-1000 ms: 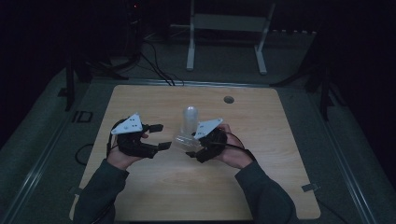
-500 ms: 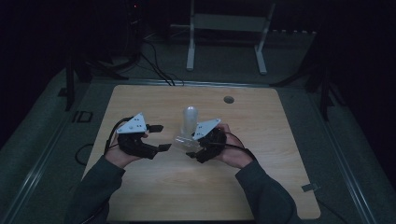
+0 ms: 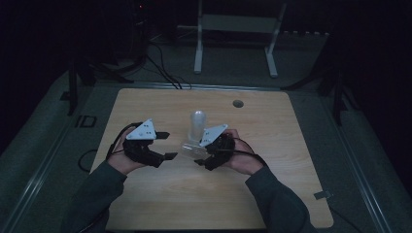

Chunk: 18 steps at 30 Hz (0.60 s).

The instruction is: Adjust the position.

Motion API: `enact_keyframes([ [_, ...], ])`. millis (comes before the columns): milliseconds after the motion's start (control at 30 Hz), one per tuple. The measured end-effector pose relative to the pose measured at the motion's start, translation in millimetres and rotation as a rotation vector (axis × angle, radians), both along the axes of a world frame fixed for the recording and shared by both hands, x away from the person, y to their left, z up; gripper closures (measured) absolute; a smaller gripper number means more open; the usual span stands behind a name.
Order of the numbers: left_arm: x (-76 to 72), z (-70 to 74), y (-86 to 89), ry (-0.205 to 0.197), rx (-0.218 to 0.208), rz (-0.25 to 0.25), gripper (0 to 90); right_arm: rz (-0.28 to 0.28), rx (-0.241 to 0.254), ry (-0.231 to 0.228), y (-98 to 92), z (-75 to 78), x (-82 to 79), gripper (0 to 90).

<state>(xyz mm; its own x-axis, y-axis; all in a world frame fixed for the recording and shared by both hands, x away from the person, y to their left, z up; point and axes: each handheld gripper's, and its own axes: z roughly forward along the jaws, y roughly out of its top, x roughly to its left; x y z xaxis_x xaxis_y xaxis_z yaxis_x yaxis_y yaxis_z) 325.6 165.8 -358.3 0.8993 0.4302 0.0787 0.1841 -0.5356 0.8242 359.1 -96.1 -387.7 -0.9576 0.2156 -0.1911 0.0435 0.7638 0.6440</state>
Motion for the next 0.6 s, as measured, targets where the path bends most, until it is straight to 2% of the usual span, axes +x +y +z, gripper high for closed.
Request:
enact_keyframes([
  [333, -0.1, -0.7, -6.7, -0.008, 0.083, -0.017, 25.5, 0.009, -0.037, -0.011, 3.4, -3.8, -2.3, 28.7],
  [500, 1.5, -0.9, -6.2, -0.005, 0.091, -0.022, 25.5, 0.009, -0.052, -0.02, 4.2, -4.4, -3.7, 28.7],
  [600, 1.6, -1.4, -7.6, -0.003, 0.12, -0.026, 25.5, 0.016, -0.067, -0.021, 5.2, -5.6, -4.6, 28.7],
])
